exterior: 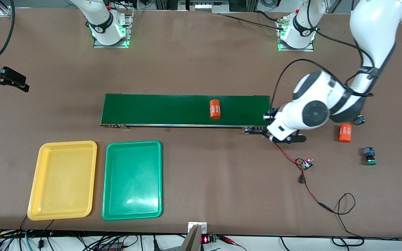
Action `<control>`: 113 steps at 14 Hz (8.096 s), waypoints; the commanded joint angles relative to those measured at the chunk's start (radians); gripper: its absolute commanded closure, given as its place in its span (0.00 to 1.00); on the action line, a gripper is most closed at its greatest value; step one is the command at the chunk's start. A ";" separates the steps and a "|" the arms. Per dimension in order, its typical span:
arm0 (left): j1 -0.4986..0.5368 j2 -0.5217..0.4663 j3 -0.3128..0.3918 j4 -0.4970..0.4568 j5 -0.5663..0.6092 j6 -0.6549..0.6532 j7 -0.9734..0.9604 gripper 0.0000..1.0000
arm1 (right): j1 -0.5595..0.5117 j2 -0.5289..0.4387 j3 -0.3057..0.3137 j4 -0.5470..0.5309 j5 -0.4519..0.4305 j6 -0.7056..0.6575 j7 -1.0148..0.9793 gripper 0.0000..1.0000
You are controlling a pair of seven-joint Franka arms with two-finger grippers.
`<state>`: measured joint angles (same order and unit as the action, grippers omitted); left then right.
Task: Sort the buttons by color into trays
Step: 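Carry the yellow-cap button to the conveyor and release it, then reach the left gripper to the green-cap button and grasp it, then carry the green button to the conveyor while the right gripper reaches the belt, then release the green button with the left gripper while the right gripper grasps yellow button, then lift the yellow button toward the yellow tray while the left gripper grasps a cylinder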
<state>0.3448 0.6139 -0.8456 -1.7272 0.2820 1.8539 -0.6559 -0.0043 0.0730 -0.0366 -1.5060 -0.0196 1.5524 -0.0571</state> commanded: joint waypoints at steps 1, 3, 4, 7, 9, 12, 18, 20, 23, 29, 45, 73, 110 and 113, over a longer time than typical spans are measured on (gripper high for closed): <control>-0.007 -0.005 -0.010 -0.121 -0.014 0.149 -0.045 0.79 | -0.009 -0.002 0.000 -0.003 0.001 0.003 0.006 0.00; -0.009 -0.005 -0.010 -0.170 -0.012 0.212 -0.045 0.77 | -0.008 0.002 0.000 -0.003 0.001 0.008 0.006 0.00; -0.009 -0.005 -0.010 -0.181 -0.012 0.215 -0.044 0.70 | -0.006 0.007 0.001 -0.003 0.001 0.008 0.008 0.00; -0.010 -0.008 -0.012 -0.183 -0.012 0.206 -0.045 0.00 | -0.008 0.010 0.000 0.001 0.001 0.006 0.003 0.00; 0.002 -0.022 -0.030 -0.170 -0.012 0.193 -0.045 0.00 | -0.009 0.010 0.000 0.021 0.001 0.000 -0.003 0.00; 0.042 -0.055 -0.084 -0.089 -0.014 0.086 -0.044 0.00 | 0.000 0.001 0.003 0.023 -0.002 -0.020 -0.003 0.00; 0.212 -0.056 -0.096 0.052 0.002 -0.131 0.076 0.00 | 0.021 -0.001 0.012 0.023 0.001 -0.064 0.005 0.00; 0.297 -0.046 -0.090 0.051 0.003 -0.131 0.157 0.00 | 0.024 -0.001 0.012 0.023 0.004 -0.064 0.028 0.00; 0.370 -0.019 -0.035 0.051 0.145 -0.116 0.329 0.00 | 0.024 -0.002 0.012 0.023 0.004 -0.055 0.031 0.00; 0.407 0.081 0.121 0.124 0.362 0.138 0.537 0.00 | 0.018 -0.004 0.006 0.023 0.006 -0.051 0.033 0.00; 0.503 0.231 0.289 0.117 0.365 0.489 0.829 0.66 | 0.015 0.010 0.004 0.020 0.007 -0.044 0.031 0.00; 0.146 0.162 -0.239 -0.110 0.189 0.084 -0.179 0.68 | 0.417 0.267 0.010 0.020 0.156 0.162 0.316 0.00; 0.738 0.185 -0.077 -0.204 0.773 0.272 0.576 0.00 | 0.791 0.613 0.001 0.021 0.075 0.495 0.757 0.93; 0.738 0.196 -0.061 -0.204 0.775 0.294 0.567 0.51 | 0.753 0.562 -0.006 0.026 0.055 0.485 0.754 1.00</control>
<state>1.0928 0.8038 -0.9117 -1.9456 1.0367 2.1391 -0.1060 0.7799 0.6849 -0.0429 -1.4796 0.0513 2.0440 0.7102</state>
